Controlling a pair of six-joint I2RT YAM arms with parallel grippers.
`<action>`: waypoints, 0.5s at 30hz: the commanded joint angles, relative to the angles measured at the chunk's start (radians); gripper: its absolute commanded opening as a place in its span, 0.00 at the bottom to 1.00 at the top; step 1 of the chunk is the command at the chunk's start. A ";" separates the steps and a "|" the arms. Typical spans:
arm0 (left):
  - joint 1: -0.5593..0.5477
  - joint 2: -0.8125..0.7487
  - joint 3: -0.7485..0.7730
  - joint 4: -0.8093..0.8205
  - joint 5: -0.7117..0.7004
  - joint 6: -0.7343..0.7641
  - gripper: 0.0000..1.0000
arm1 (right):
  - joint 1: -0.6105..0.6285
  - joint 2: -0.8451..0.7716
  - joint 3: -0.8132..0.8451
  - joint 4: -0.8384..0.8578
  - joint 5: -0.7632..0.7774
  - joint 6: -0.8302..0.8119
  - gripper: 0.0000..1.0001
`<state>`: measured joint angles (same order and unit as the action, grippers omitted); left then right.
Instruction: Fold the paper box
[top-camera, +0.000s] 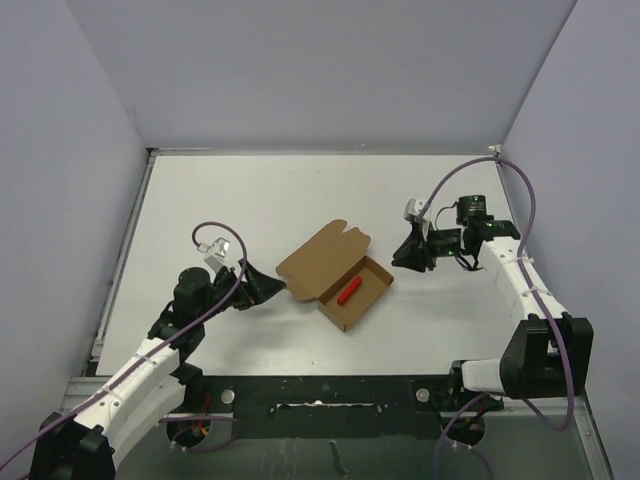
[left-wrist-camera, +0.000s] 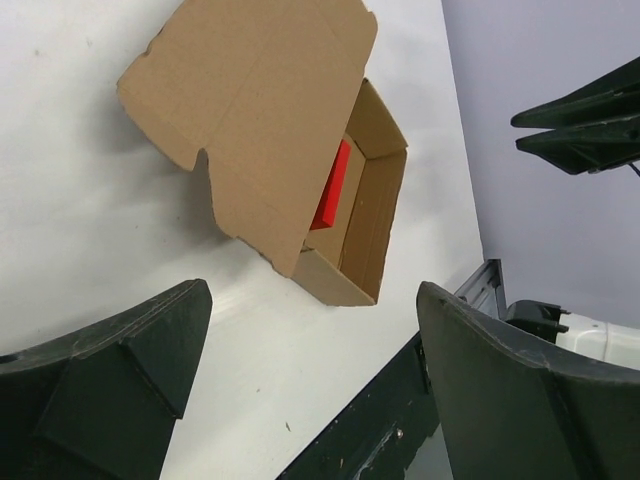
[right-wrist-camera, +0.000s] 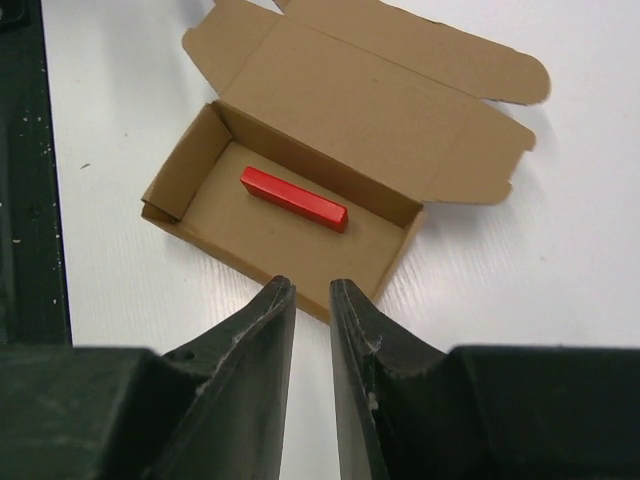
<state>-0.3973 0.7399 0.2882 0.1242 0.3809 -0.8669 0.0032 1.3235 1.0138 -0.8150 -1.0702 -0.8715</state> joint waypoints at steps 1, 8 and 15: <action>0.005 -0.026 -0.041 0.083 0.012 -0.085 0.82 | 0.115 0.015 0.032 0.044 0.088 0.092 0.23; -0.039 -0.005 -0.058 0.088 -0.045 -0.177 0.77 | 0.210 0.071 0.080 0.031 0.182 0.149 0.24; -0.135 0.088 -0.019 0.115 -0.197 -0.151 0.74 | 0.241 0.070 0.071 0.049 0.214 0.168 0.24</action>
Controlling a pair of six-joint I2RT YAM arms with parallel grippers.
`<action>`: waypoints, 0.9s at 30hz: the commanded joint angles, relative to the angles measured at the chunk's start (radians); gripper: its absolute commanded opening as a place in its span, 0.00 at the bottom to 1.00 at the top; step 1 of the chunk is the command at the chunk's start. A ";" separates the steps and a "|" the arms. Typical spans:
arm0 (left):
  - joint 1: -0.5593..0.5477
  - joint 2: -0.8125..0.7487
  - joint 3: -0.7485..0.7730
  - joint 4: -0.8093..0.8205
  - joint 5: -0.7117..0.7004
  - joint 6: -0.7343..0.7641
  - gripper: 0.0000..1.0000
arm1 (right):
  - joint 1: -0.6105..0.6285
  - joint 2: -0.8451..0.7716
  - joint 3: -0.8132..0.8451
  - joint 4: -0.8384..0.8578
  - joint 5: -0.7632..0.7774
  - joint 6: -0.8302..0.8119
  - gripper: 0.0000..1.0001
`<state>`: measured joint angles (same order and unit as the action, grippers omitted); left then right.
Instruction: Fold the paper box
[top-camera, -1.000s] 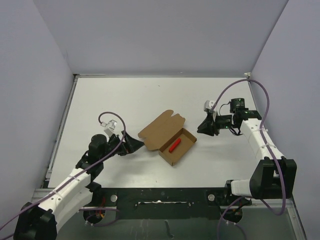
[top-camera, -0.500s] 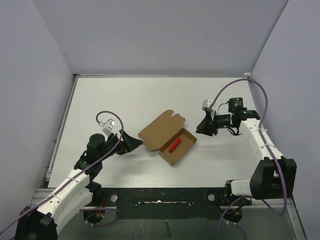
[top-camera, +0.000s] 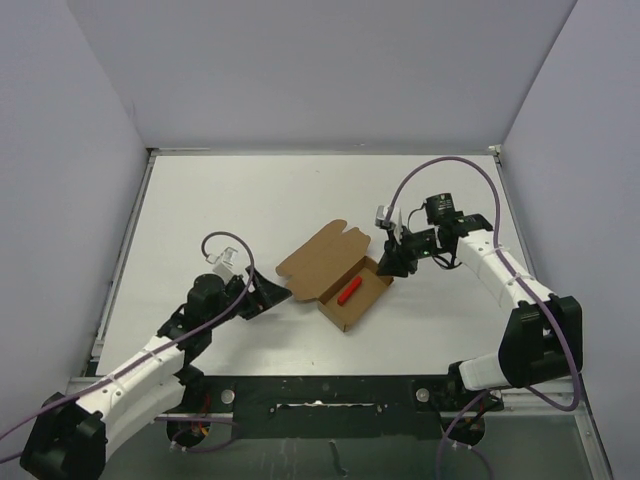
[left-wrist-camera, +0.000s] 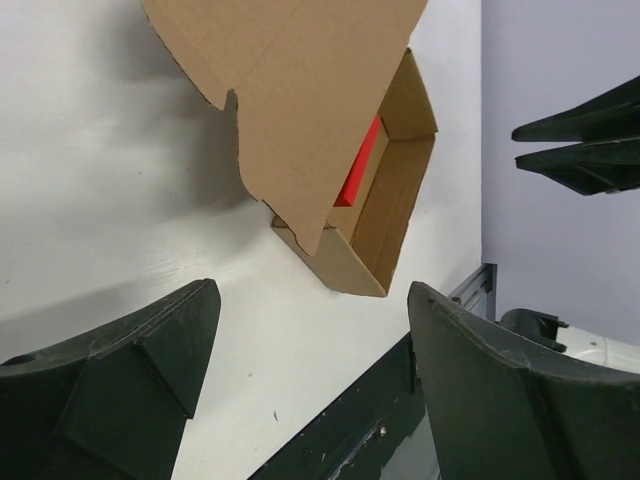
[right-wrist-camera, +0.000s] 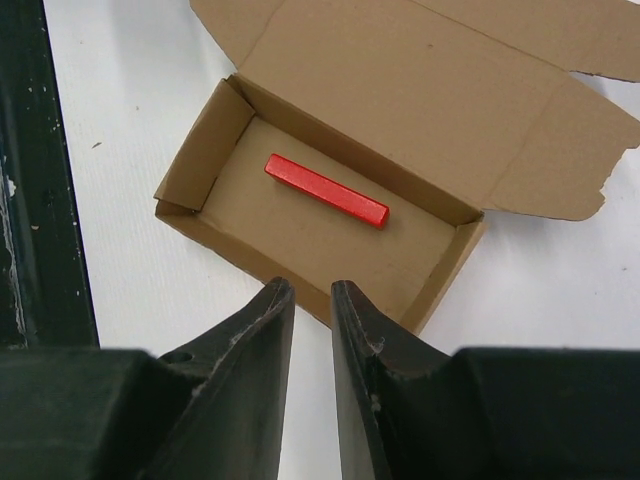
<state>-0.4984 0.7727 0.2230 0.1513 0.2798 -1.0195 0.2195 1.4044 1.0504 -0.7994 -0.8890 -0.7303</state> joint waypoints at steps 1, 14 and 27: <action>-0.039 0.079 0.051 0.100 -0.107 0.001 0.72 | 0.030 -0.014 0.034 0.036 0.038 0.029 0.24; -0.075 0.317 0.119 0.209 -0.165 -0.027 0.54 | 0.037 -0.013 0.041 0.038 0.023 0.040 0.24; -0.105 0.464 0.157 0.303 -0.183 -0.040 0.49 | 0.037 -0.040 0.040 0.041 -0.006 0.051 0.25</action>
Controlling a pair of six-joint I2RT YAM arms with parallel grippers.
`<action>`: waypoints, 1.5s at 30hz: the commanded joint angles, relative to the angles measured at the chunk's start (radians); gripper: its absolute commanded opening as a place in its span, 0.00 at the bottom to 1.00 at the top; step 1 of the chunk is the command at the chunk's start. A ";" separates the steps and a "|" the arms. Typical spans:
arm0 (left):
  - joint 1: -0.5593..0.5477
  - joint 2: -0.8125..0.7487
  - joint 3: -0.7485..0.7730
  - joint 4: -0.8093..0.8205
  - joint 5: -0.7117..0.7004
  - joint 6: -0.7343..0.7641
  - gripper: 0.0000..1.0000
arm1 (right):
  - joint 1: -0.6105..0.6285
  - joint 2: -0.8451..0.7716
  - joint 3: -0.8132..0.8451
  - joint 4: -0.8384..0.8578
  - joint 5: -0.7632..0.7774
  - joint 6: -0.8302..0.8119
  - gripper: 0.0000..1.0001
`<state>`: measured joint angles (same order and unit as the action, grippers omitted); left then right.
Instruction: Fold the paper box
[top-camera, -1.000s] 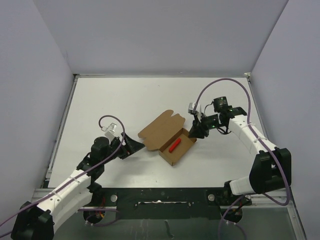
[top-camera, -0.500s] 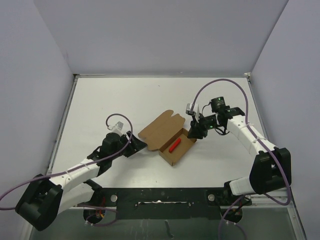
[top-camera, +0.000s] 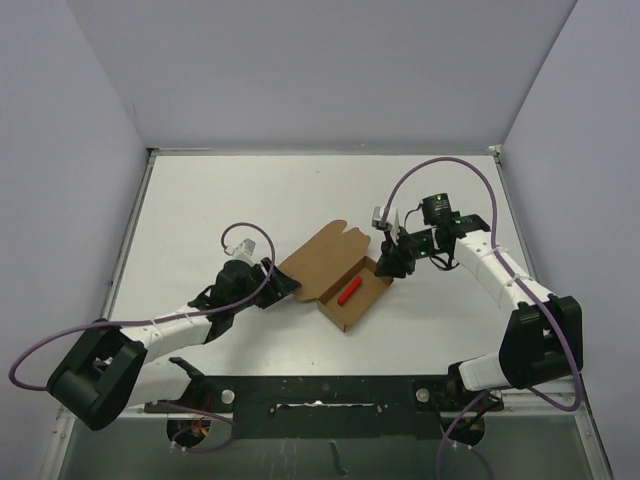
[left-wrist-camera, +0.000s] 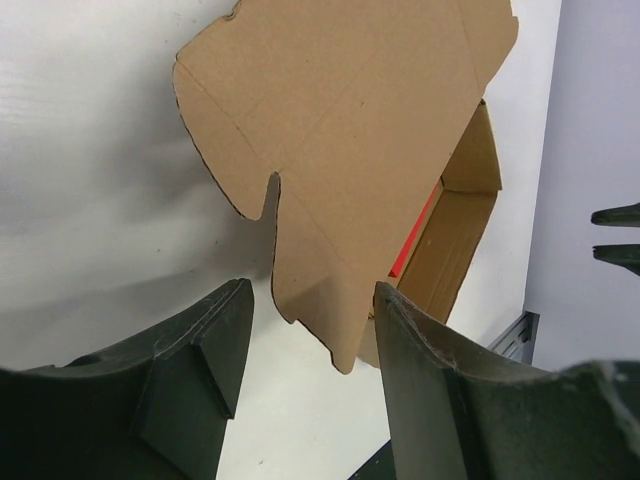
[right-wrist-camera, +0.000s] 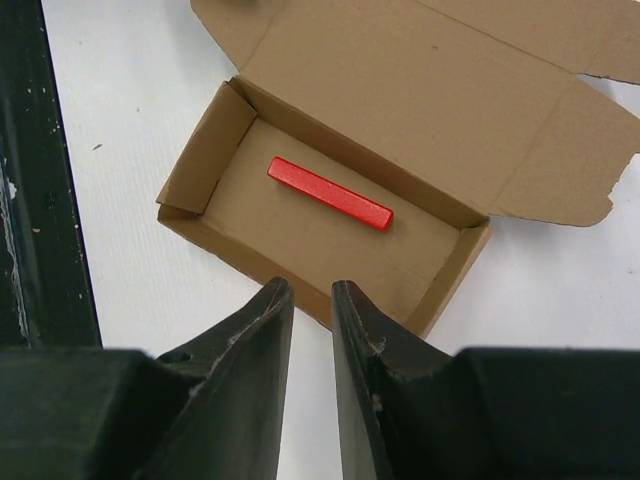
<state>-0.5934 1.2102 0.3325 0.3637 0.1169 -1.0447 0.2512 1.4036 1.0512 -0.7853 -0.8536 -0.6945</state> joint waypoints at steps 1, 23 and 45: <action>-0.011 0.030 0.049 0.088 -0.021 -0.014 0.49 | 0.005 -0.042 0.040 0.027 -0.044 0.016 0.25; -0.014 -0.164 0.047 -0.050 -0.017 0.123 0.68 | -0.053 -0.093 0.079 0.067 -0.146 0.078 0.25; -0.012 -0.027 0.121 -0.088 -0.021 -0.016 0.61 | -0.149 -0.081 0.011 0.226 -0.332 0.262 0.27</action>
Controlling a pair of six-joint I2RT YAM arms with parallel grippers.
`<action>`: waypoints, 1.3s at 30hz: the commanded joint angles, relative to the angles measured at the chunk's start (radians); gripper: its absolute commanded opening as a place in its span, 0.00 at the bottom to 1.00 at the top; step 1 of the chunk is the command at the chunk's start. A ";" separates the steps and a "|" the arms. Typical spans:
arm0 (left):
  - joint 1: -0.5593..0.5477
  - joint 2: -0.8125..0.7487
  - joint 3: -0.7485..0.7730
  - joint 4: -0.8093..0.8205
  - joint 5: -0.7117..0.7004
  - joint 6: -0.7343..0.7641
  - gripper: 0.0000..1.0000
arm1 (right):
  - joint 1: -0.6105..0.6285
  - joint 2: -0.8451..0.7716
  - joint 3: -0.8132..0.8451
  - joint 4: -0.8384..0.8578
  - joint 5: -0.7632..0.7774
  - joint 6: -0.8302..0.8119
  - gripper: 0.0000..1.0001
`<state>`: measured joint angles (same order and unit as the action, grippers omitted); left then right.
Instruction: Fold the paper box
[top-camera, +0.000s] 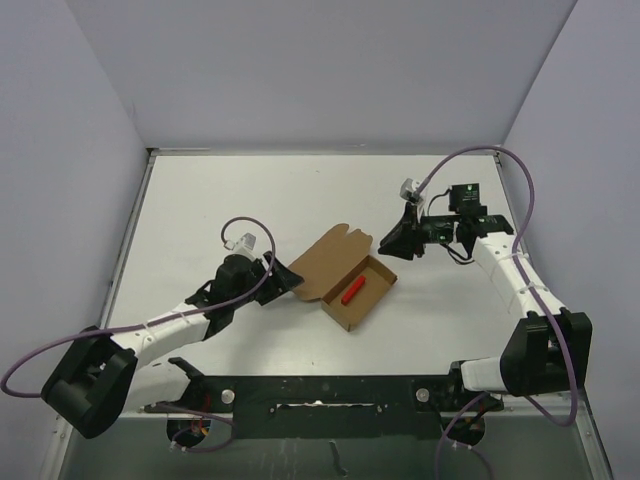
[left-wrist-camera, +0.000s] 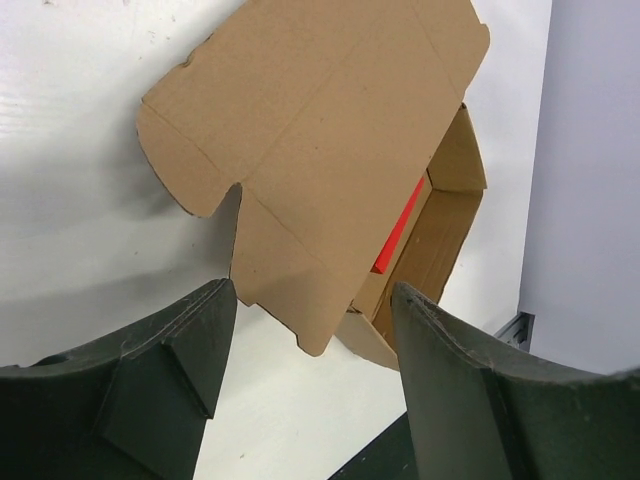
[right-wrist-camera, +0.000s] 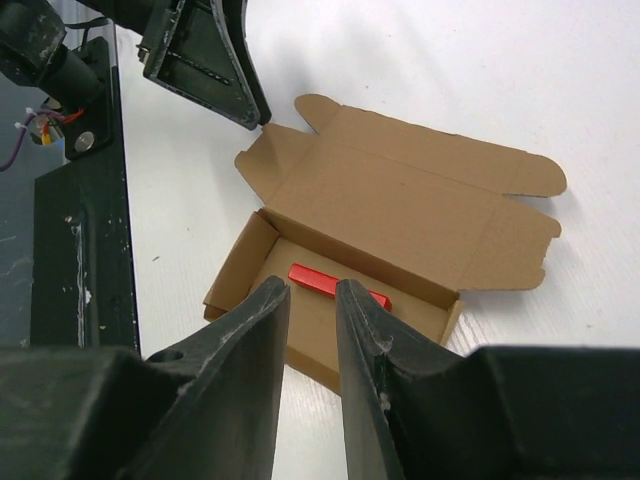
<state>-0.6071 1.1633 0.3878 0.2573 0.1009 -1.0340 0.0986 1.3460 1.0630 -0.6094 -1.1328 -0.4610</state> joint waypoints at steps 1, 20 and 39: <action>0.002 0.014 0.065 0.010 -0.002 -0.027 0.61 | 0.004 -0.021 0.000 0.048 -0.053 0.029 0.27; -0.001 -0.044 -0.020 0.067 -0.035 -0.111 0.64 | -0.016 -0.001 -0.011 0.050 -0.058 0.024 0.28; -0.005 0.206 0.065 0.209 0.004 -0.084 0.11 | -0.042 0.010 -0.015 0.063 -0.071 0.033 0.28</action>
<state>-0.6083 1.3418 0.3908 0.3668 0.0814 -1.1465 0.0685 1.3552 1.0481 -0.5800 -1.1610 -0.4358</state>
